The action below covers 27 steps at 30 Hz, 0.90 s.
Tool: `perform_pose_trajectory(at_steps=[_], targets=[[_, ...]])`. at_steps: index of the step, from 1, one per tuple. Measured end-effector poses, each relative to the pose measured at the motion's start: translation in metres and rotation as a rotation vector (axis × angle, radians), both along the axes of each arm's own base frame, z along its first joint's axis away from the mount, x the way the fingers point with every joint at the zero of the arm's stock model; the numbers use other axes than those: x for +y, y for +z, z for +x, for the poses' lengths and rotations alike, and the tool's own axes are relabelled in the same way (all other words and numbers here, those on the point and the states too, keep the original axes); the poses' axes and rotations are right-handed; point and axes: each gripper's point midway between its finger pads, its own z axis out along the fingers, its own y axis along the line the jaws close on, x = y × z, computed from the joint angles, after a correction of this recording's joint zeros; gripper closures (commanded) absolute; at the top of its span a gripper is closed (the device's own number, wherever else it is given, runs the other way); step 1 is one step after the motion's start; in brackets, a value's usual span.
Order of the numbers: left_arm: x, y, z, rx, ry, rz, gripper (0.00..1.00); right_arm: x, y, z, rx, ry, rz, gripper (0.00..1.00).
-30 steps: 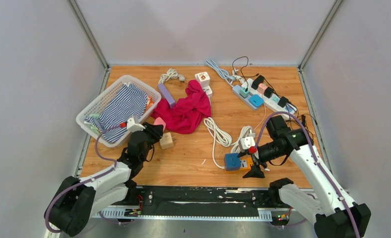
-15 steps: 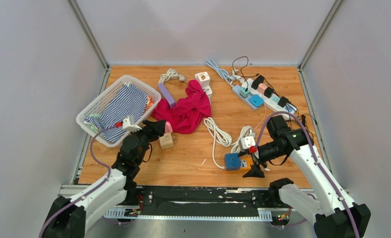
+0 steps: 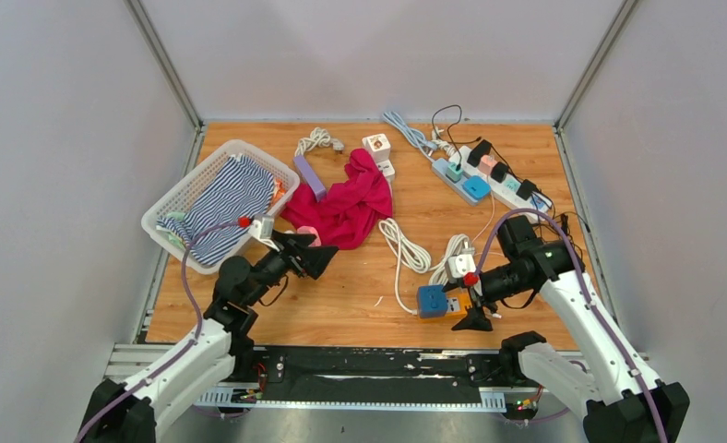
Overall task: Pull the plug off the socket
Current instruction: Remove the plug from the socket.
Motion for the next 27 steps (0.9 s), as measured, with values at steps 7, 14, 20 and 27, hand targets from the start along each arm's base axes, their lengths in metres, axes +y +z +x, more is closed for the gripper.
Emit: perform_pose_trajectory(at_steps=[7, 14, 20, 27], targets=[[-0.058, 0.000, -0.041, -0.070, -0.327, 0.073, 0.01, -0.002, -0.001, 0.004, -0.004, -0.024, -0.010, 0.16], [-0.113, 0.001, -0.096, -0.280, -0.581, 0.211, 0.02, -0.005, -0.004, 0.014, -0.020, -0.074, -0.037, 0.16], [-0.147, -0.023, -0.125, -0.460, -0.703, 0.394, 0.04, -0.008, -0.008, 0.022, -0.027, -0.112, -0.063, 0.16], [-0.188, -0.054, -0.130, -0.584, -0.772, 0.588, 0.04, -0.012, -0.013, 0.030, -0.027, -0.161, -0.092, 0.16]])
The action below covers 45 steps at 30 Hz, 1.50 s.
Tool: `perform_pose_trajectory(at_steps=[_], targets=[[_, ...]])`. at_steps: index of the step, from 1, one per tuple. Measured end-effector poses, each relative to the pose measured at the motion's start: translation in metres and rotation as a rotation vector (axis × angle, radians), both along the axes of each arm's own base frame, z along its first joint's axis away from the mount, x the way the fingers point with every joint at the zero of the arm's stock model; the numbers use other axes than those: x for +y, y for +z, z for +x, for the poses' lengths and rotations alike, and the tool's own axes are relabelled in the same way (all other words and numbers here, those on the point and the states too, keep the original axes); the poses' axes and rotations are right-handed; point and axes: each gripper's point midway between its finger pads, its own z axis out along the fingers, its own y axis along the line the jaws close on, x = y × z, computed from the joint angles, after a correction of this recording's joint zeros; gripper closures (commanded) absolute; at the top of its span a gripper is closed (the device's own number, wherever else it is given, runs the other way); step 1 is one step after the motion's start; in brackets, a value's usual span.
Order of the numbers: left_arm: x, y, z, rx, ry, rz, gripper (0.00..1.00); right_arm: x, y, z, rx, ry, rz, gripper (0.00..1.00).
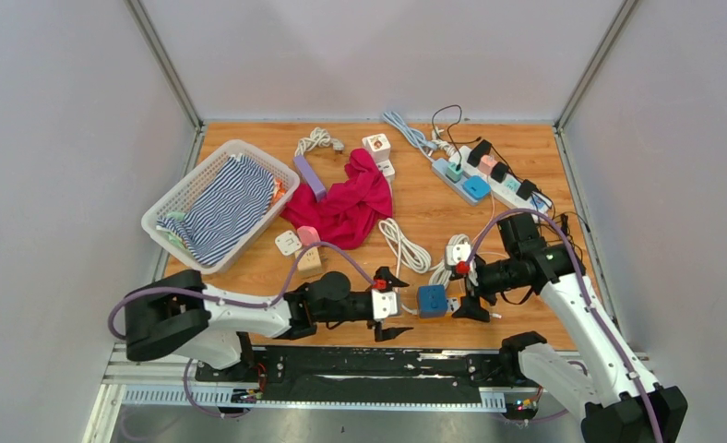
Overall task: Pull the plug off the socket
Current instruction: Remove the plug from the socket.
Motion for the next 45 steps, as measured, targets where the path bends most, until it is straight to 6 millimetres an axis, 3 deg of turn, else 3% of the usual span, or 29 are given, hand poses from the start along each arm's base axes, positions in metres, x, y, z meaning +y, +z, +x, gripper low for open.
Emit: perform_pose_trajectory(at_steps=[10, 15, 24, 27, 30, 36, 45], targets=[[-0.044, -0.031, 0.021, -0.057, 0.030, 0.105, 0.09, -0.015, -0.012, 0.025, -0.020, -0.141, -0.089, 0.16], [-0.056, -0.046, 0.024, -0.042, 0.035, 0.138, 0.22, -0.023, -0.016, 0.038, -0.034, -0.211, -0.135, 0.16], [-0.070, -0.052, 0.029, -0.005, 0.065, 0.141, 0.26, -0.032, -0.021, 0.049, -0.036, -0.282, -0.175, 0.16], [-0.071, -0.055, 0.029, 0.002, 0.073, 0.145, 0.32, -0.032, -0.021, 0.050, -0.038, -0.286, -0.175, 0.15], [-0.074, -0.054, 0.030, 0.005, 0.079, 0.142, 0.47, -0.032, -0.022, 0.051, -0.036, -0.288, -0.176, 0.15], [-0.077, -0.053, 0.028, 0.018, 0.079, 0.135, 0.99, -0.035, -0.026, 0.053, -0.022, -0.301, -0.199, 0.15], [-0.074, -0.054, 0.027, 0.035, 0.086, 0.128, 1.00, -0.043, -0.036, 0.061, 0.011, -0.354, -0.246, 0.15]])
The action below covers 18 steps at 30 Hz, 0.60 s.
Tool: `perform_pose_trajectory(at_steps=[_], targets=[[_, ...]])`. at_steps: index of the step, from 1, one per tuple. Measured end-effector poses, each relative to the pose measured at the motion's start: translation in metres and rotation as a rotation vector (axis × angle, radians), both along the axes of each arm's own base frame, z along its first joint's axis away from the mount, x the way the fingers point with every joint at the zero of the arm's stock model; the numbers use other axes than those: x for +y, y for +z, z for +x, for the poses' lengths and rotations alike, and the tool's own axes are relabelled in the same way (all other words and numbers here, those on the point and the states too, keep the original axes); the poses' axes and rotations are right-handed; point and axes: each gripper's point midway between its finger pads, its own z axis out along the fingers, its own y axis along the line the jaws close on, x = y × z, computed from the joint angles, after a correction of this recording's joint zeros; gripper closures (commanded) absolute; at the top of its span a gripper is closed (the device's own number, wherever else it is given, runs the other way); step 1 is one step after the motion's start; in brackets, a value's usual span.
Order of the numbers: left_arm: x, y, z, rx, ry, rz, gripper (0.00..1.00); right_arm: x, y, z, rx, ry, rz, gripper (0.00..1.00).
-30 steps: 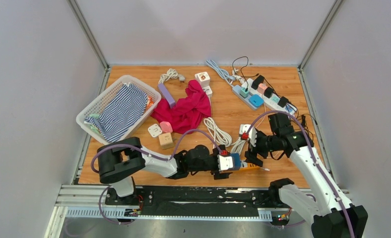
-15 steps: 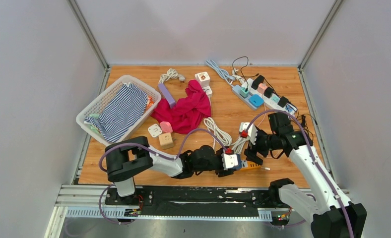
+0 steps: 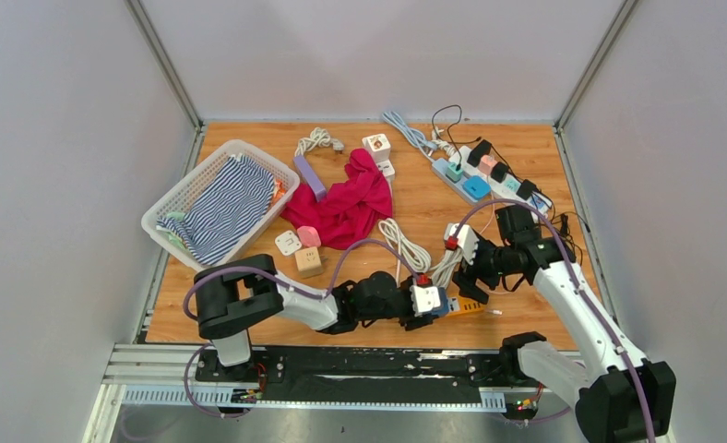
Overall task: Pull the plug off the socket
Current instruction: Remove the plug from the socket.
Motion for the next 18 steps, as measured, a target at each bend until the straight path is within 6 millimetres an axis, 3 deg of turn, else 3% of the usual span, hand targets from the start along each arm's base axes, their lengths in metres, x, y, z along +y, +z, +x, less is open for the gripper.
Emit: perform_pose_trajectory(at_steps=[10, 15, 18], targets=[[0.025, 0.000, -0.007, 0.060, 0.019, -0.080, 1.00, 0.016, 0.001, -0.013, 0.018, 0.139, 0.075, 0.15], [0.047, 0.001, -0.008, 0.075, 0.028, -0.167, 1.00, 0.030, 0.006, -0.032, -0.106, 0.347, 0.156, 0.01], [0.047, 0.002, -0.009, 0.070, 0.021, -0.185, 1.00, 0.035, 0.002, -0.044, -0.183, 0.476, 0.184, 0.00]])
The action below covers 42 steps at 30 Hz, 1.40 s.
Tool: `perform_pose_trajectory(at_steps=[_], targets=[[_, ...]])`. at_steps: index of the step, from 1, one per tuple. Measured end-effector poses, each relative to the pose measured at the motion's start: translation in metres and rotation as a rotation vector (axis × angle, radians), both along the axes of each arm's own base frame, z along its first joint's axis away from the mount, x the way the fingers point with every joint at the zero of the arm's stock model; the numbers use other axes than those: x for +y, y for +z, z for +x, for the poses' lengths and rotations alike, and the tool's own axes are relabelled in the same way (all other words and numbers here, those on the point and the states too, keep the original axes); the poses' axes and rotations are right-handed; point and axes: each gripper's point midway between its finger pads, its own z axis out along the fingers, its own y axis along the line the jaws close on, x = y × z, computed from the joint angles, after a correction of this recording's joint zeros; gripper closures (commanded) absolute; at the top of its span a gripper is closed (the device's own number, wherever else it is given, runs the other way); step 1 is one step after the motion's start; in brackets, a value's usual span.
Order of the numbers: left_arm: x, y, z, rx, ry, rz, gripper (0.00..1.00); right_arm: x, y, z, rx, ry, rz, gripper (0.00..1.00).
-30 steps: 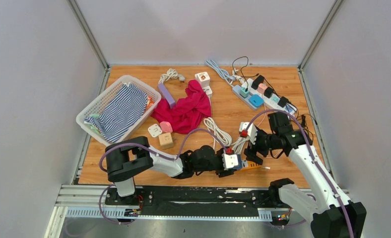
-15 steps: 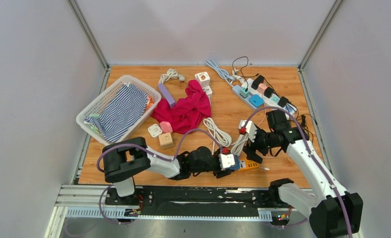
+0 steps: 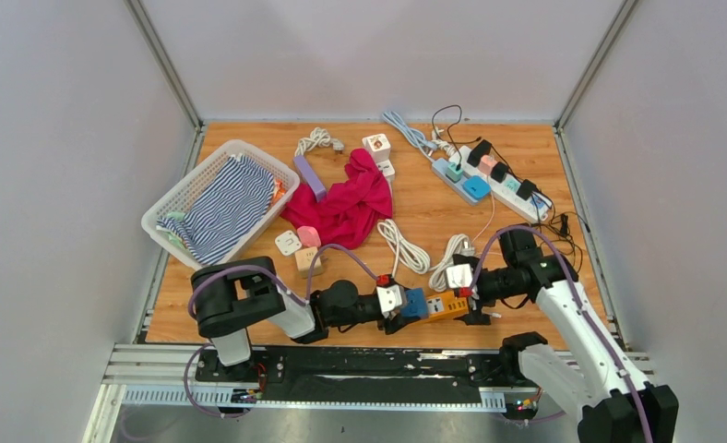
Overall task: Pull the plug off the socket
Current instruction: Remove the plug from the socket.
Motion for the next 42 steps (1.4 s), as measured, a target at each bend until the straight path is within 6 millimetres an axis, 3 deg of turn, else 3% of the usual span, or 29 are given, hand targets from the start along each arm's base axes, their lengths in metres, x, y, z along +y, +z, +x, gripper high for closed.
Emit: perform_pose_trajectory(at_steps=[3, 8, 13, 19, 26, 34, 42], targets=[[-0.001, -0.001, 0.000, -0.004, -0.003, -0.006, 1.00, 0.006, -0.003, -0.002, -0.023, 0.083, 0.018, 0.04], [-0.003, -0.001, 0.000, -0.013, -0.007, -0.023, 1.00, 0.015, -0.019, 0.000, 0.083, 0.152, 0.014, 0.10], [0.002, 0.000, -0.002, -0.024, -0.004, -0.056, 1.00, 0.016, -0.040, 0.000, 0.108, 0.173, -0.039, 0.11], [0.004, 0.001, -0.002, -0.010, 0.002, -0.069, 1.00, 0.013, -0.057, 0.001, 0.100, 0.175, -0.110, 0.20], [0.003, 0.001, -0.002, 0.019, 0.008, -0.085, 1.00, 0.011, -0.068, 0.006, 0.091, 0.168, -0.175, 0.35], [0.003, 0.002, -0.004, 0.093, 0.023, -0.103, 1.00, 0.011, -0.071, 0.005, 0.087, 0.176, -0.204, 0.68], [0.003, 0.002, -0.003, 0.022, 0.008, -0.086, 1.00, 0.012, -0.072, 0.004, 0.091, 0.179, -0.207, 0.82]])
